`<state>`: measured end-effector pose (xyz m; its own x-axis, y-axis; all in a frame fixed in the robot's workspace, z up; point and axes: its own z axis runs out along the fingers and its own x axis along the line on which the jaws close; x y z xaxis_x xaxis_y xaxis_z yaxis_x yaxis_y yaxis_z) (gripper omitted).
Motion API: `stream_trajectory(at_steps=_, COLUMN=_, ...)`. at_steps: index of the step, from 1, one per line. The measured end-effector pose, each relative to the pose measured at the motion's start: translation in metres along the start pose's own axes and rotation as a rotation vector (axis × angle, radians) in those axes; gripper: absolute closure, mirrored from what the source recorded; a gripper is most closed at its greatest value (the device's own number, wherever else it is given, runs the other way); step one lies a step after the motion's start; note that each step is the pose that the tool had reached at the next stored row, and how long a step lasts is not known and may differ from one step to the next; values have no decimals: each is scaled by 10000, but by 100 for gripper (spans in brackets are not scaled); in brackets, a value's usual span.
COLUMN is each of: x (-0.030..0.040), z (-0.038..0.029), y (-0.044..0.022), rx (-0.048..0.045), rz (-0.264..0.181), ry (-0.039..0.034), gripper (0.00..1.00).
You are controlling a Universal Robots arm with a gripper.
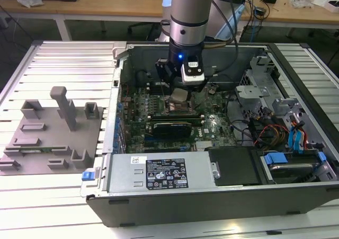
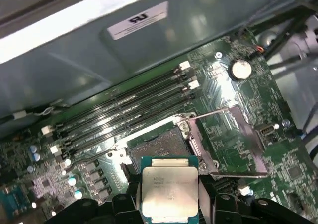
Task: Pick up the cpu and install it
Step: 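Place the cpu into insertion slot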
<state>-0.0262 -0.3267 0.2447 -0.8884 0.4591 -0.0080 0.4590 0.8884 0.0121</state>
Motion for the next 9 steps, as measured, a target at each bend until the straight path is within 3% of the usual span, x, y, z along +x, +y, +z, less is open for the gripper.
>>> stream_trajectory(at_steps=2, x=0, z=0, y=0, rx=6, rz=762, ry=-9, gripper=45)
stream_trajectory(at_steps=9, x=0, z=1, y=0, rx=20, rz=2573, ry=-31, gripper=45)
